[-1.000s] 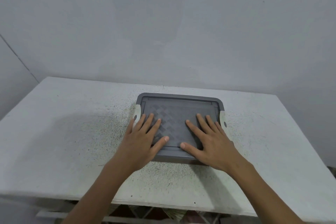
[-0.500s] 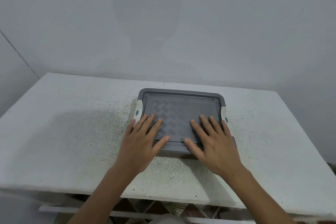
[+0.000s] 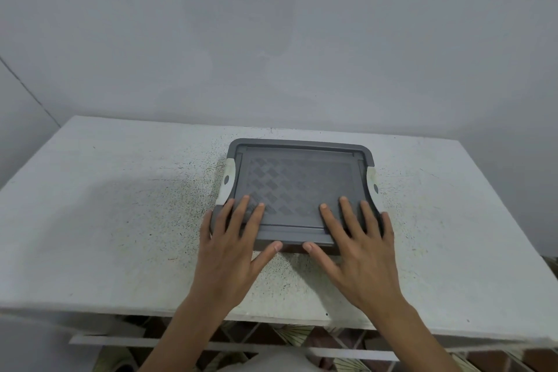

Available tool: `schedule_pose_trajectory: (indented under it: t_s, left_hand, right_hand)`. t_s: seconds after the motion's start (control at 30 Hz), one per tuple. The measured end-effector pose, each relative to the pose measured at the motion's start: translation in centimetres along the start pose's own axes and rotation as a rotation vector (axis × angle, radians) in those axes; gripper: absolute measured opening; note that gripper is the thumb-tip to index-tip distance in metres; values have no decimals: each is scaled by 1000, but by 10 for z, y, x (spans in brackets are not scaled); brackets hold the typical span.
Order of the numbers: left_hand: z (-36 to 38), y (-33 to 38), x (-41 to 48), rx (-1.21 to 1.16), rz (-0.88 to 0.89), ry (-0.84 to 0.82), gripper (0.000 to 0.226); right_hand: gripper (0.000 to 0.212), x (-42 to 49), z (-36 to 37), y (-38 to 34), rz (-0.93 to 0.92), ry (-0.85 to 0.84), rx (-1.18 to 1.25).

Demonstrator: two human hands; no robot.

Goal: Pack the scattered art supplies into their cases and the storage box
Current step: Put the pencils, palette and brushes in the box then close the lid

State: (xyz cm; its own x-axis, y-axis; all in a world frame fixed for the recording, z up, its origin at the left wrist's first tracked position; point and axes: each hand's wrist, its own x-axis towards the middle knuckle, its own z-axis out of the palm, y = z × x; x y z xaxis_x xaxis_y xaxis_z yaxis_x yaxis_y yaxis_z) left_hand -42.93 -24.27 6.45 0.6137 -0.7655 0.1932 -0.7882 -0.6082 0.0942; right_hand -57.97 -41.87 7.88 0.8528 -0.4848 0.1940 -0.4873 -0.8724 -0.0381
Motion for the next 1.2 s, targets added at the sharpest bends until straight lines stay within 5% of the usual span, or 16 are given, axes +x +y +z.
schedule_pose_trajectory:
  t_s: [0.47, 1.2]
  left_hand:
    - [15, -23, 55, -5, 35, 66, 77]
    - [34, -51, 213, -129, -4, 90, 84]
  right_hand:
    - [75, 50, 14, 4, 29, 84, 12]
    - [87, 211, 31, 39, 65, -32, 36]
